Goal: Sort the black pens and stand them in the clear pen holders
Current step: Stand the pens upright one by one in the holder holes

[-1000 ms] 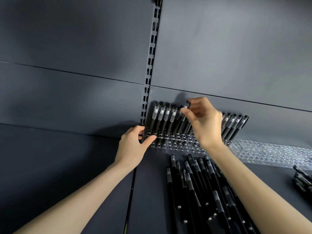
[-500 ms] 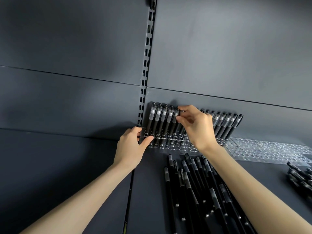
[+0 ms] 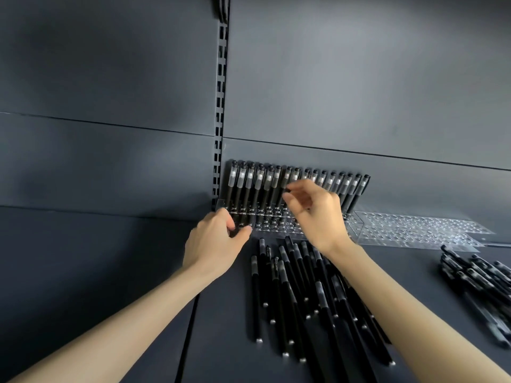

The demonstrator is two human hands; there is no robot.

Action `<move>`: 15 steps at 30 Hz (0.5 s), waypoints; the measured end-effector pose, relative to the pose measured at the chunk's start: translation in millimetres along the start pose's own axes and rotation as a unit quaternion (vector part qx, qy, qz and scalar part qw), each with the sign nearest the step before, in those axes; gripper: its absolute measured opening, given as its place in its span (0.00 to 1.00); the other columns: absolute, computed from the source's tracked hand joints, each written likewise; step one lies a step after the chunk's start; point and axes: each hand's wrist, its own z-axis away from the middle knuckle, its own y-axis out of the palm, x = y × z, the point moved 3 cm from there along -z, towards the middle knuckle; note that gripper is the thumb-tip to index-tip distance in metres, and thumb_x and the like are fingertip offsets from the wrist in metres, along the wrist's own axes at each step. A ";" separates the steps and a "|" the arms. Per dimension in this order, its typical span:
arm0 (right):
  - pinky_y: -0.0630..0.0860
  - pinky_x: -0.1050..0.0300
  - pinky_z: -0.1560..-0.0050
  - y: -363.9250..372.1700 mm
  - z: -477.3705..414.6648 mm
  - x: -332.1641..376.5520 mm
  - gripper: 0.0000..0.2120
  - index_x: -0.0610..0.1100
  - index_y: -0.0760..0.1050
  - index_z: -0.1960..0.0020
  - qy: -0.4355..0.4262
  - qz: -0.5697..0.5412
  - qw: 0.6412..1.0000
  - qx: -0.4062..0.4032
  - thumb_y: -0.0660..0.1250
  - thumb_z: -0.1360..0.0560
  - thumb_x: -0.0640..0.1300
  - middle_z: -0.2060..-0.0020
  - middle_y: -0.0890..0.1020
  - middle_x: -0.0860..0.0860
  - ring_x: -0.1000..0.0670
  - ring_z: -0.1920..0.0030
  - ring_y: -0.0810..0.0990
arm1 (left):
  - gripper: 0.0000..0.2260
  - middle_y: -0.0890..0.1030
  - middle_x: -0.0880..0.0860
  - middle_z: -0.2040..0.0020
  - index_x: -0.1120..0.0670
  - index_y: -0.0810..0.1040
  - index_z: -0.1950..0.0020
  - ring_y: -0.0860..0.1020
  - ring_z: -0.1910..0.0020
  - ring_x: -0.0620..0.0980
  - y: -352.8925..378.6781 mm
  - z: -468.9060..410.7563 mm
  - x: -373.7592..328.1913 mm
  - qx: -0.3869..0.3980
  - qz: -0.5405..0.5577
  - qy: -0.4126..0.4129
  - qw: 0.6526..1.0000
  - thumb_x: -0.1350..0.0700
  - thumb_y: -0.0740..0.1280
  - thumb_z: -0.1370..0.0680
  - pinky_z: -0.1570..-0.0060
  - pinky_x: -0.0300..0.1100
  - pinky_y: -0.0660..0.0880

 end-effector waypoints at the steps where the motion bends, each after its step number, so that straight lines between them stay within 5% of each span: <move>1: 0.76 0.62 0.53 -3.9 7.1 -2.3 0.08 0.42 0.78 0.46 -0.003 0.003 1.000 0.008 0.65 0.23 0.43 0.58 0.81 0.52 0.55 0.58 0.79 | 0.16 0.77 0.48 0.55 0.53 0.74 0.52 0.76 0.56 0.49 1.0 10.5 -5.3 0.016 -0.013 0.007 1.000 0.40 0.64 0.25 0.57 0.45 0.75; 8: 0.75 0.51 0.45 -24.8 61.1 -27.6 0.09 0.45 0.78 0.46 -0.037 0.026 0.984 0.173 0.65 0.23 0.48 0.51 0.80 0.50 0.50 0.50 0.78 | 0.27 0.71 0.51 0.39 0.54 0.67 0.37 0.72 0.41 0.51 16.1 79.6 -39.2 0.080 -0.101 -0.024 0.991 0.34 0.59 0.25 0.48 0.43 0.71; 12: 0.60 0.49 0.31 -34.5 87.8 -35.4 0.21 0.50 0.69 0.32 -0.052 0.089 0.950 0.296 0.59 0.22 0.56 0.31 0.70 0.51 0.46 0.30 0.64 | 0.30 0.69 0.54 0.35 0.57 0.63 0.32 0.68 0.36 0.53 25.2 100.6 -50.5 0.068 -0.107 -0.071 0.989 0.37 0.62 0.25 0.42 0.43 0.68; 15: 0.51 0.49 0.28 -34.5 99.6 -41.2 0.22 0.52 0.65 0.28 -0.043 0.115 0.936 0.330 0.55 0.21 0.58 0.26 0.63 0.51 0.49 0.26 0.55 | 0.29 0.72 0.56 0.36 0.59 0.65 0.33 0.72 0.38 0.55 25.6 102.6 -54.3 0.065 -0.087 -0.117 0.987 0.41 0.65 0.24 0.43 0.44 0.69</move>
